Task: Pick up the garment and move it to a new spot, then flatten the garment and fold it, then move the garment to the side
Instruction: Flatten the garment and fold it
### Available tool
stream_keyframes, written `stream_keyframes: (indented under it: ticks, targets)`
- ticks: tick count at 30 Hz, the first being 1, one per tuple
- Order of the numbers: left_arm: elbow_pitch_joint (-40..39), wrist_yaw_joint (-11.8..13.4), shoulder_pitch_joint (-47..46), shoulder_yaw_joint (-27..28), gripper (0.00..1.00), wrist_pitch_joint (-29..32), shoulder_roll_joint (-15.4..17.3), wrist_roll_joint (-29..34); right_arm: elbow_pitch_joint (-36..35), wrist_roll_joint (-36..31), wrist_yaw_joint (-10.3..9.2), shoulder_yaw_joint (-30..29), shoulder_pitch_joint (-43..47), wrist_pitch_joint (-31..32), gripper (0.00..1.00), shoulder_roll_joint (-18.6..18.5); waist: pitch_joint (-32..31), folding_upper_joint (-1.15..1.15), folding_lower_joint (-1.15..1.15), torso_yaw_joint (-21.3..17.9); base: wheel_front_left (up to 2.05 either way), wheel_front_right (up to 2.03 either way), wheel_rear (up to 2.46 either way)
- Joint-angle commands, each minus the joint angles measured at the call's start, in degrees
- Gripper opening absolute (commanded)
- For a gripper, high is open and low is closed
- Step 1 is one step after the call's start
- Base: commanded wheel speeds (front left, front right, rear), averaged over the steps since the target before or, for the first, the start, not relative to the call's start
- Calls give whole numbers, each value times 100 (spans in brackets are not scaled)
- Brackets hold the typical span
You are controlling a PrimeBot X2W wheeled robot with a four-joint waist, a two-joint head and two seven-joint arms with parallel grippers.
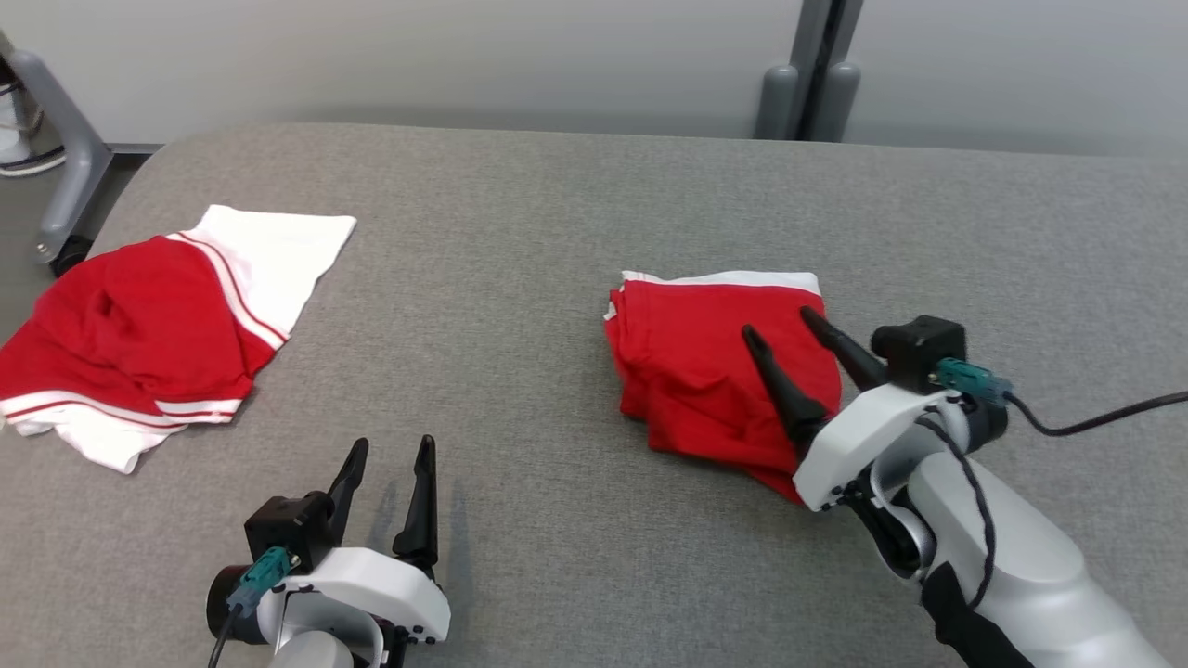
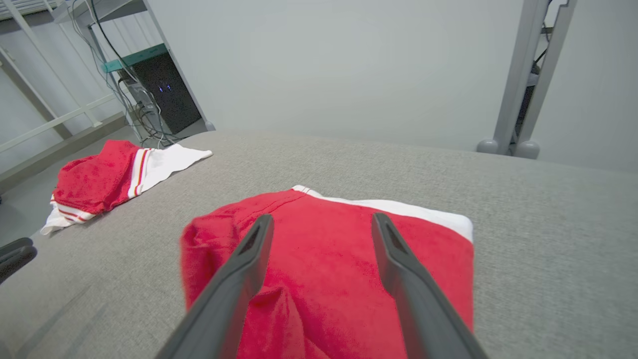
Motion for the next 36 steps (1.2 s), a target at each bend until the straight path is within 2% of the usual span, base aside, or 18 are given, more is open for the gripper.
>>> stream_keyframes:
  ticks: [1,5,6,11,18,23,36]
  targets:
    - [-29,16,-65,47,100,-1,24,38,-92,-70,-1,-140,138,-35,100,-86,1,0,0,-148,0,0,0]
    - [-68,38,-98,143,100,-1,24,124,-551,-372,0,-900,452,-37,100,-201,-12,0,0,-385,0,0,0]
    - [-92,48,-94,193,100,-1,24,181,-705,-580,0,-1305,660,-35,100,-229,-30,0,0,-490,0,0,0]
    - [-207,124,-25,291,100,-1,23,452,-1051,-1137,0,-2412,1194,-34,100,-152,-77,0,0,-689,0,0,0]
    - [-183,91,183,414,100,-1,22,653,-1335,-1745,0,-3343,1919,-34,100,26,-270,0,0,-860,0,0,0]
    - [-163,42,453,577,100,-1,23,733,-1329,-1929,0,-3724,2330,-34,100,237,-532,0,0,-988,0,0,0]
    - [-253,27,979,897,100,0,23,926,-1368,-2377,0,-3720,2826,-35,100,389,-832,0,0,-1095,0,0,0]
